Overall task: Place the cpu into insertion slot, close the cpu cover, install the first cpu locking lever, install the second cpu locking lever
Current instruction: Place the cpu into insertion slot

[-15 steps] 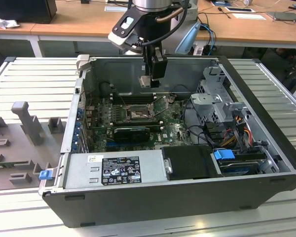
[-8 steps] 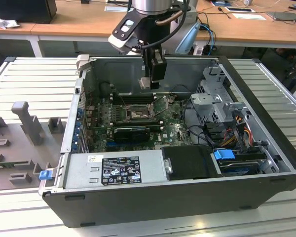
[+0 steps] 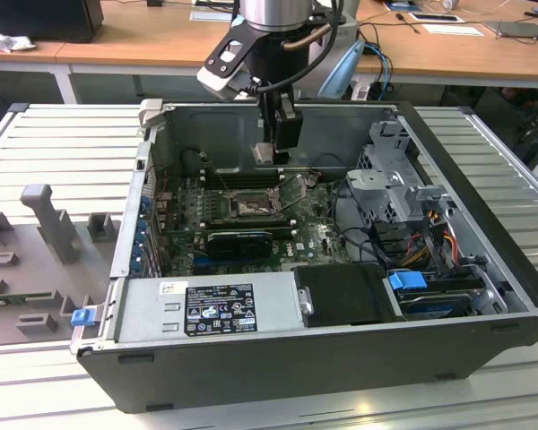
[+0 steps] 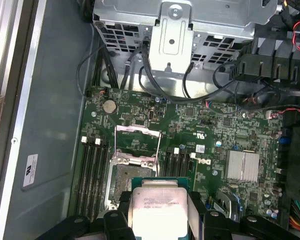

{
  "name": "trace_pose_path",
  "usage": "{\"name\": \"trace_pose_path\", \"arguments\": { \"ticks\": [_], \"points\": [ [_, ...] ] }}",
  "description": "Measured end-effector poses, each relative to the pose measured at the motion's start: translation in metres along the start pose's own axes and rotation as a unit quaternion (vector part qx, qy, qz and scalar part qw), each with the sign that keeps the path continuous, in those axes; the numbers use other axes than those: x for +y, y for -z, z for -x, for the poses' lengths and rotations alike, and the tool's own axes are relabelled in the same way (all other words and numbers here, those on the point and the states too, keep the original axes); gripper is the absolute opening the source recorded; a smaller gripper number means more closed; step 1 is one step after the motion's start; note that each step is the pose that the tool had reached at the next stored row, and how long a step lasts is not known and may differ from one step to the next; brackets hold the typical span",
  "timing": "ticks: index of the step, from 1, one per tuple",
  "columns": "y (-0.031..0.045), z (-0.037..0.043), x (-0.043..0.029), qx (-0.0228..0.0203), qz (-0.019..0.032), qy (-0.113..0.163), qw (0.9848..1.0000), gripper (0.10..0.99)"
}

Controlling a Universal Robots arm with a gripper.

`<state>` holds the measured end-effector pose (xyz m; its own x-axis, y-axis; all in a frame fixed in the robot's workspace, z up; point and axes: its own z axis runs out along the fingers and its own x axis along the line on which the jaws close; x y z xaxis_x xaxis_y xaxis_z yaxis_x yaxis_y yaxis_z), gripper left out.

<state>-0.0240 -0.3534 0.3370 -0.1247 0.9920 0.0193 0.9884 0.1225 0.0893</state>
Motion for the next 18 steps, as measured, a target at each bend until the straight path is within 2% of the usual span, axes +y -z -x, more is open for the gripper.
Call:
{"name": "trace_pose_path", "arguments": {
  "ticks": [18],
  "points": [
    [-0.0078,0.0001,-0.0007,0.0000,0.0000,0.000,1.0000,0.525]
  ]
}}
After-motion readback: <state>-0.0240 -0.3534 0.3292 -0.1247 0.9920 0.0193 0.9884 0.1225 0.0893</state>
